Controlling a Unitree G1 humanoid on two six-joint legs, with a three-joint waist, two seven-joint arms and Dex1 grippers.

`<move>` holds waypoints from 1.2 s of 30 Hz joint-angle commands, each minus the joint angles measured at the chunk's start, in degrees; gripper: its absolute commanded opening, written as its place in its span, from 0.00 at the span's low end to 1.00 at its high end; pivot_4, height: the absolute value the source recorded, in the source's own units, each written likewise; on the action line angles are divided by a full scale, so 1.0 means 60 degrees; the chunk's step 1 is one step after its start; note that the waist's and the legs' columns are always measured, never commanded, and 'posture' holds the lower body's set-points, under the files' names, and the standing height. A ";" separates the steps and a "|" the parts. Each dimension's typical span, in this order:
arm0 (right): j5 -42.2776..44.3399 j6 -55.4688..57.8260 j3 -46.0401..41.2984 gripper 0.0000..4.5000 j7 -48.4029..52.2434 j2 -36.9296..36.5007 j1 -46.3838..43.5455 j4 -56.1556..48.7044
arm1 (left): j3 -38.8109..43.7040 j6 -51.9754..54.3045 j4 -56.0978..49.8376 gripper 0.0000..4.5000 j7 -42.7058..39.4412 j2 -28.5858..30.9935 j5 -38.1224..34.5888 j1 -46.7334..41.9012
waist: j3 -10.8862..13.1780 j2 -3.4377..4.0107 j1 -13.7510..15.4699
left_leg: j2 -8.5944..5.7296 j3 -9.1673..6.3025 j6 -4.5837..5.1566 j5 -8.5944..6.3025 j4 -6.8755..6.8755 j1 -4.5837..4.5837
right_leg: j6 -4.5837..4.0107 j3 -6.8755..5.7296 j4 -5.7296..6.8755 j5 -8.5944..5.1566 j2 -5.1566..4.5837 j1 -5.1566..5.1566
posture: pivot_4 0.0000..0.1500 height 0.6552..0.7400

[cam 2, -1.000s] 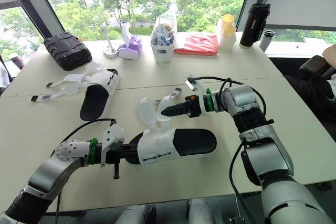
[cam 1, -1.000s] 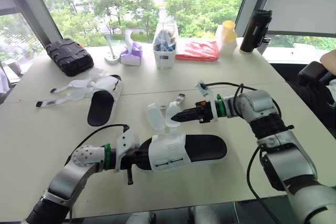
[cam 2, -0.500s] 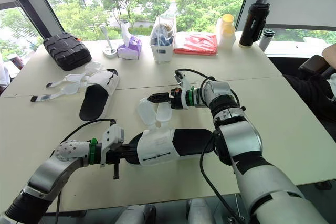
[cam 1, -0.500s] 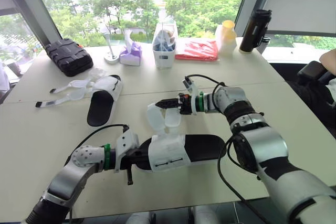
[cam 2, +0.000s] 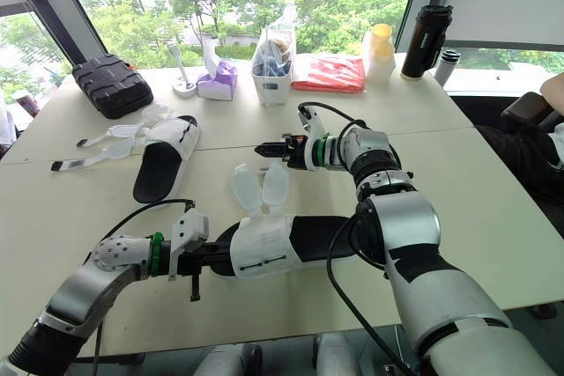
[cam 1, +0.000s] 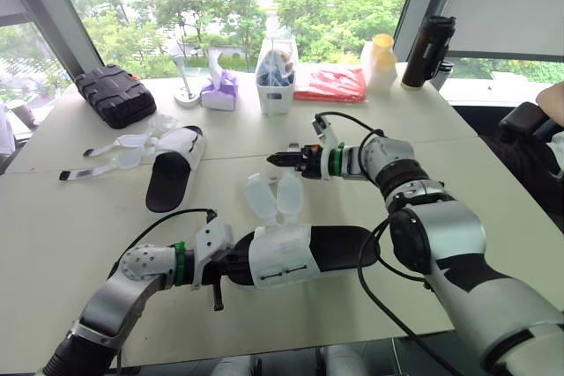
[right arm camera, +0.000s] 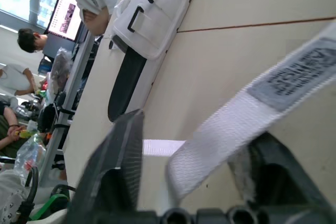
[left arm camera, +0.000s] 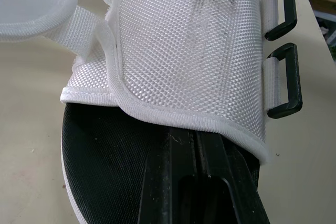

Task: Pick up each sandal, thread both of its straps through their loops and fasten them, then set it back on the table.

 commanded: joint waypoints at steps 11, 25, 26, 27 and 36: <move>0.0623 0.1682 0.1058 0.01 0.3131 -0.0890 0.0760 -0.5044 | -0.0391 0.0224 -0.0007 0.00 -0.0006 -0.0159 0.0162 0.0079 | 0.0001 0.0002 0.0027 | -0.0002 -0.0002 0.0001 0.0000 0.0001 -0.0016 | 0.0001 -0.0002 -0.0003 0.0000 0.0000 -0.0009 | 1.00 1.00; 0.2492 0.1447 0.2907 0.01 0.3916 -0.3419 0.5723 -1.5102 | -0.0250 0.0313 0.0207 0.00 0.0032 -0.0198 0.0059 0.0016 | -0.0005 0.0001 0.0030 | -0.0005 -0.0053 0.0001 -0.0001 0.0000 -0.0011 | 0.0006 -0.0021 -0.0006 -0.0002 -0.0014 0.0001 | 1.00 1.00; 0.2420 0.1167 0.3070 0.01 0.4083 -0.3622 0.5924 -1.5269 | -0.0223 0.0339 0.0211 0.00 0.0059 -0.0213 0.0043 0.0012 | -0.0005 0.0002 0.0033 | -0.0004 -0.0052 0.0001 -0.0001 0.0000 -0.0011 | 0.0006 -0.0021 -0.0005 -0.0002 -0.0013 0.0001 | 1.00 1.00; 0.2378 0.0925 0.3227 0.01 0.4246 -0.3799 0.6097 -1.5388 | -0.0206 0.0357 0.0214 0.00 0.0077 -0.0222 0.0034 0.0002 | -0.0006 0.0000 0.0034 | -0.0004 -0.0052 0.0001 -0.0001 0.0000 -0.0012 | 0.0006 -0.0021 -0.0006 -0.0002 -0.0013 0.0000 | 1.00 1.00; 0.1711 -0.0987 0.4416 0.28 0.4687 -0.4362 0.6955 -1.5862 | -0.0054 0.0646 -0.0071 0.00 0.0145 -0.0062 -0.0141 0.0130 | -0.0006 0.0000 0.0023 | 0.0003 -0.0050 0.0001 -0.0001 0.0000 -0.0011 | 0.0007 -0.0022 -0.0008 -0.0003 -0.0008 0.0001 | 1.00 1.00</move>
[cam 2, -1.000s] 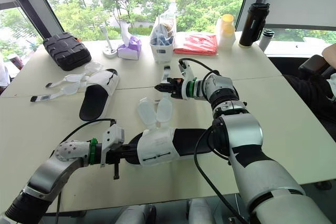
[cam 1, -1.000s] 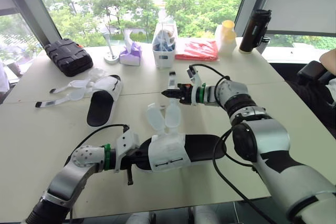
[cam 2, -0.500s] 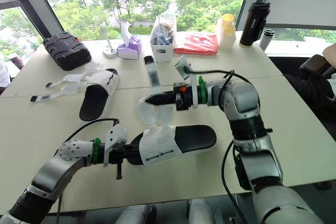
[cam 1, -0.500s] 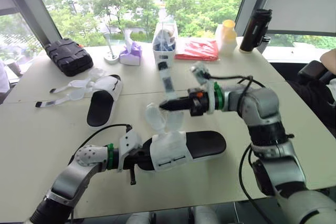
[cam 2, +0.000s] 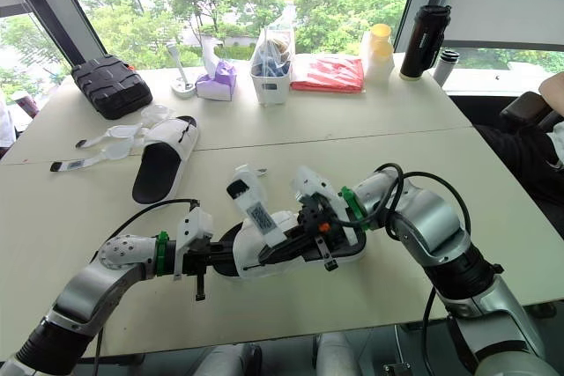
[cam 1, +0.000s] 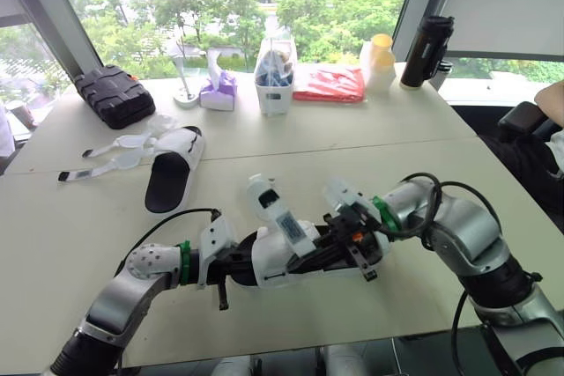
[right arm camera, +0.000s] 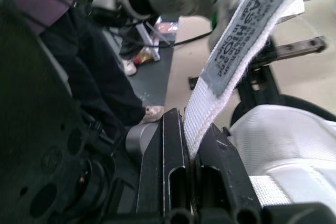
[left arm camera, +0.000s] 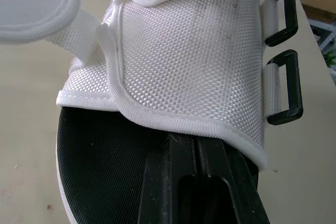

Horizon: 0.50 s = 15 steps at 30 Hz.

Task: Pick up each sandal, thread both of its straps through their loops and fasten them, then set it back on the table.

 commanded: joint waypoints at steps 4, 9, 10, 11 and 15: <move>-0.1242 -0.2772 0.0680 0.74 0.0640 -0.0494 0.0550 -0.0628 | -0.0006 0.0426 -0.0228 0.00 0.0059 0.0223 -0.0066 0.0416 | -0.0001 -0.0002 0.0016 | 0.0000 0.0000 0.0000 0.0000 0.0000 0.0001 | 0.0000 0.0000 -0.0001 0.0000 0.0000 0.0001 | 1.00 1.00; -0.2311 -0.5271 0.1078 0.99 0.1606 -0.1239 0.1120 -0.0553 | -0.0073 0.0455 -0.0321 0.00 0.0061 0.0231 -0.0045 0.0552 | -0.0001 -0.0003 0.0015 | 0.0000 0.0016 0.0000 0.0000 0.0000 0.0008 | 0.0003 -0.0001 -0.0004 -0.0003 0.0001 0.0011 | 1.00 1.00; -0.2416 -0.5662 0.1099 0.99 0.1826 -0.1417 0.1250 -0.0517 | -0.0080 0.0464 -0.0314 0.00 0.0062 0.0223 -0.0046 0.0541 | -0.0001 -0.0003 0.0012 | 0.0000 0.0024 0.0000 0.0000 0.0000 0.0009 | 0.0004 -0.0001 -0.0006 -0.0003 0.0000 0.0013 | 1.00 1.00; -0.2485 -0.5955 0.1097 0.99 0.1981 -0.1548 0.1362 -0.0493 | -0.0091 0.0475 -0.0325 0.00 0.0074 0.0211 -0.0043 0.0543 | -0.0001 -0.0003 0.0013 | 0.0001 0.0032 0.0000 0.0000 0.0000 0.0013 | 0.0004 -0.0001 -0.0006 -0.0003 0.0000 0.0017 | 1.00 1.00; -0.3006 -0.7227 0.1279 0.99 0.2279 -0.1949 0.1634 -0.0139 | -0.0160 0.0463 -0.0288 0.00 0.0085 0.0164 -0.0009 0.0495 | -0.0001 -0.0004 0.0015 | 0.0003 0.0039 0.0001 -0.0001 -0.0001 0.0031 | 0.0004 0.0000 -0.0009 -0.0003 0.0002 0.0036 | 1.00 1.00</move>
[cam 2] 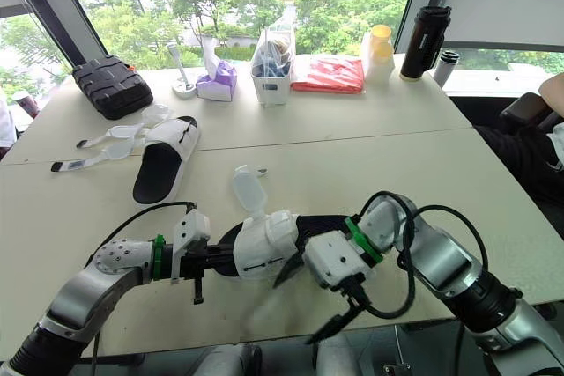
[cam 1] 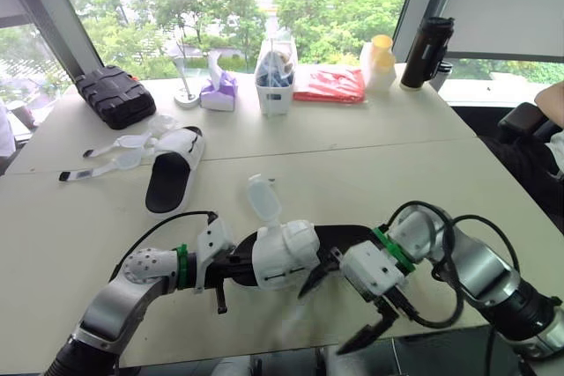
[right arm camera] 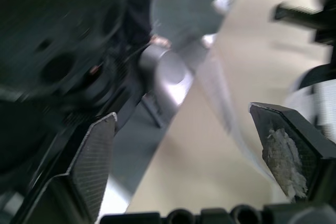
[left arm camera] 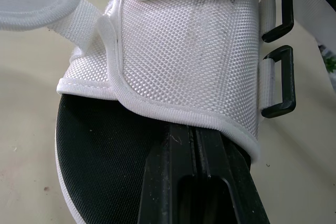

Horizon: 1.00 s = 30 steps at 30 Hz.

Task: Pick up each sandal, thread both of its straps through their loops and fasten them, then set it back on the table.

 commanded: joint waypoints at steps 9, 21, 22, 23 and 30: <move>-0.0129 -0.0949 -0.0813 0.99 0.0056 -0.1008 0.0341 0.0516 | -0.0686 -0.0032 0.0255 0.00 -0.0208 -0.0052 0.0282 -0.0042 | 0.0003 -0.0004 0.0031 | 0.0005 -0.0001 0.0020 -0.0013 -0.0020 0.0113 | 0.0013 0.0001 -0.0055 -0.0010 -0.0002 0.0123 | 1.00 1.00; 0.2267 0.4024 -0.2816 0.99 -0.1115 -0.2009 0.1433 0.0430 | -0.0997 -0.0536 0.0477 0.00 -0.0623 -0.0006 0.0540 -0.0317 | 0.0000 -0.0003 0.0244 | 0.0010 -0.0003 0.0045 -0.0027 -0.0020 0.0103 | 0.0013 0.0002 -0.0099 -0.0009 -0.0018 0.0135 | 1.00 1.00; 0.2439 0.4605 -0.2802 0.99 -0.1376 -0.2008 0.1519 0.0156 | -0.0857 -0.0611 0.0380 0.00 -0.0721 0.0094 0.0444 -0.0177 | 0.0000 -0.0003 0.0243 | 0.0010 -0.0003 0.0046 -0.0028 -0.0020 0.0103 | 0.0013 0.0001 -0.0100 -0.0009 -0.0018 0.0135 | 1.00 1.00; 0.2582 0.5110 -0.2707 0.99 -0.1564 -0.1984 0.1581 -0.0062 | -0.0703 -0.0707 0.0333 0.00 -0.0796 0.0171 0.0343 -0.0025 | 0.0000 -0.0002 0.0242 | 0.0011 -0.0005 0.0047 -0.0028 -0.0020 0.0101 | 0.0013 0.0001 -0.0102 -0.0009 -0.0018 0.0134 | 1.00 1.00; 0.3247 0.7275 -0.2079 0.99 -0.2223 -0.1370 0.1297 0.0025 | -0.0142 -0.0897 -0.0101 0.00 -0.0841 0.0462 0.0033 0.0720 | -0.0001 0.0000 0.0211 | 0.0023 -0.0003 0.0057 -0.0035 -0.0021 0.0101 | 0.0016 0.0006 -0.0107 -0.0011 -0.0016 0.0130 | 1.00 1.00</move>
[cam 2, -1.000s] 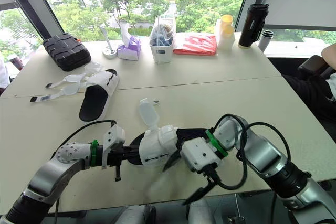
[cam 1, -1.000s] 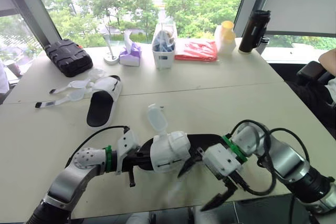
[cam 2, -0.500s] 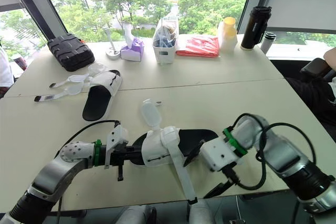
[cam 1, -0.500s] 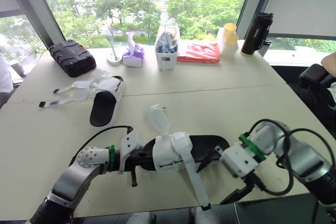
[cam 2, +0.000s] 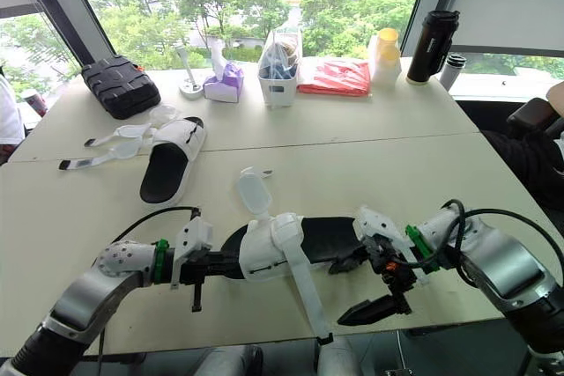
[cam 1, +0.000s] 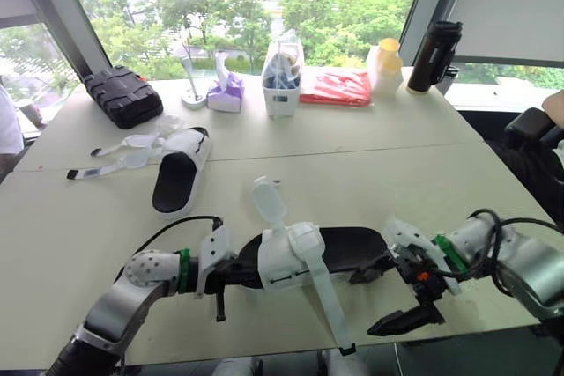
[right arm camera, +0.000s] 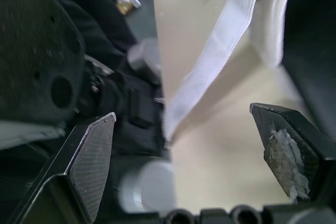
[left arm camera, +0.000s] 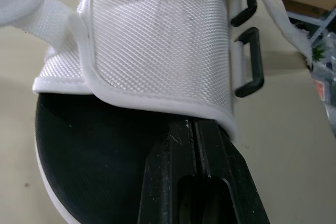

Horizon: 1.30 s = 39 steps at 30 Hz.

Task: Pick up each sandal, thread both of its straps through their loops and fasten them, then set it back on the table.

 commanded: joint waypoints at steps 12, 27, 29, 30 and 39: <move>0.1213 0.2254 -0.0131 0.99 -0.1624 0.1186 0.0055 -0.0116 | -0.0568 -0.0266 0.0305 0.00 0.0137 -0.0319 0.0560 -0.0387 | -0.0001 -0.0001 0.0067 | -0.0015 0.0012 0.0000 0.0001 0.0002 -0.0005 | 0.0005 -0.0006 -0.0004 0.0002 -0.0007 0.0007 | 1.00 1.00; 0.1396 0.2685 0.0189 0.02 -0.2640 0.2022 -0.0335 0.0014 | -0.0703 -0.0243 0.0541 0.00 0.0140 -0.0505 0.0726 -0.0674 | -0.0003 -0.0003 0.0051 | -0.0022 0.0009 0.0001 0.0002 0.0011 -0.0002 | 0.0018 -0.0006 -0.0007 0.0009 -0.0012 0.0017 | 1.00 1.00; 0.1490 0.2725 0.0120 0.02 -0.2614 0.1987 -0.0384 -0.0012 | -0.0708 -0.0185 0.0514 0.00 0.0137 -0.0518 0.0687 -0.0656 | -0.0003 -0.0003 0.0052 | -0.0022 0.0009 0.0001 0.0001 0.0011 -0.0002 | 0.0018 -0.0007 -0.0007 0.0009 -0.0011 0.0017 | 1.00 1.00; 0.1656 0.2805 -0.0056 0.02 -0.2612 0.1958 -0.0503 -0.0119 | -0.0742 -0.0190 0.0530 0.00 0.0110 -0.0505 0.0709 -0.0654 | -0.0003 -0.0003 0.0051 | -0.0022 0.0009 0.0001 0.0001 0.0011 -0.0003 | 0.0018 -0.0007 -0.0008 0.0009 -0.0011 0.0017 | 1.00 1.00; 0.3455 0.4724 -0.1512 0.02 -0.3135 0.2650 -0.3683 0.1036 | -0.0919 -0.0319 0.0808 0.00 -0.0103 -0.0499 0.0846 -0.0801 | -0.0002 -0.0001 0.0033 | -0.0021 0.0008 0.0002 0.0001 0.0010 -0.0002 | 0.0018 -0.0005 -0.0011 0.0009 -0.0010 0.0015 | 1.00 1.00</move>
